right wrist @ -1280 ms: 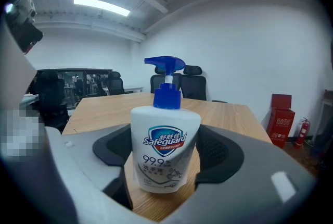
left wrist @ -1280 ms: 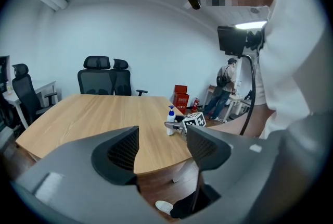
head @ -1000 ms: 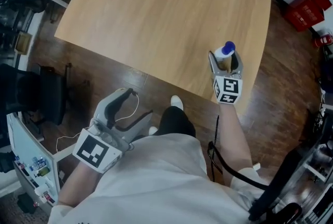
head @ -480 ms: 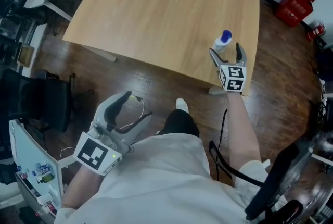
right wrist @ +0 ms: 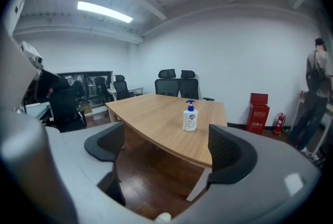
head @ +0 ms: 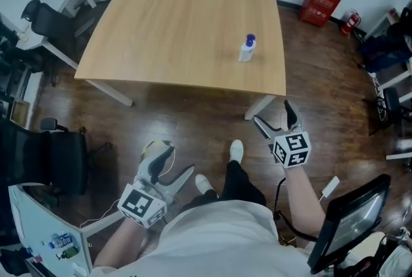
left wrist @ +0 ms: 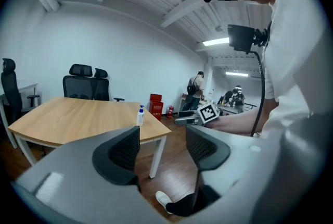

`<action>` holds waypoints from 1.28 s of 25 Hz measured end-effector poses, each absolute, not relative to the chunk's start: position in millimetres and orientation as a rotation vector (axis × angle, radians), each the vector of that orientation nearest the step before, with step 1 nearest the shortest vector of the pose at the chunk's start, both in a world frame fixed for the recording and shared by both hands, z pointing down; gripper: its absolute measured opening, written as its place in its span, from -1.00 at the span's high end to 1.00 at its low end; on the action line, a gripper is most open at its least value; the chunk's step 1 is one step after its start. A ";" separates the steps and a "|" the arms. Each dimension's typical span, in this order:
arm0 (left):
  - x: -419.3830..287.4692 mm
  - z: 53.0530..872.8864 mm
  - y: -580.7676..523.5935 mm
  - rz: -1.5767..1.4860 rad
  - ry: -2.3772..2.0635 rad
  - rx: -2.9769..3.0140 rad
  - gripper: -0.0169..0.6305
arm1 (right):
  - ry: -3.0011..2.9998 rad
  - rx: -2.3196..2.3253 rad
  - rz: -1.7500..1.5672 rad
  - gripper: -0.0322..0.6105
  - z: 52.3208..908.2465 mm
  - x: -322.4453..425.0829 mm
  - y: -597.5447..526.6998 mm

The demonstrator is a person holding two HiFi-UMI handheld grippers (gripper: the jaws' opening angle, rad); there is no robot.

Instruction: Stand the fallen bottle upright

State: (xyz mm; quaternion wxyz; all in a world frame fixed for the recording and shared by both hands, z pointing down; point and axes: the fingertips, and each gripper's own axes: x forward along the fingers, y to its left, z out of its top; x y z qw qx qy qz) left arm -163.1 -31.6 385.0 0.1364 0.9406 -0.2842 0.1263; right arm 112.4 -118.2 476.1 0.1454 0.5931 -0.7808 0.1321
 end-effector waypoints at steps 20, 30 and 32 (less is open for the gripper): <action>-91.8 372.1 212.1 0.350 -0.881 2.789 0.11 | -2.450 1.552 0.327 -0.69 407.2 133.5 222.9; -65.6 363.6 281.1 0.446 -0.749 2.817 0.11 | -2.467 1.582 0.364 -0.68 386.4 122.7 299.3; -65.0 362.1 285.9 0.440 -0.717 2.831 0.11 | -2.461 1.585 0.356 -0.68 383.6 115.2 303.7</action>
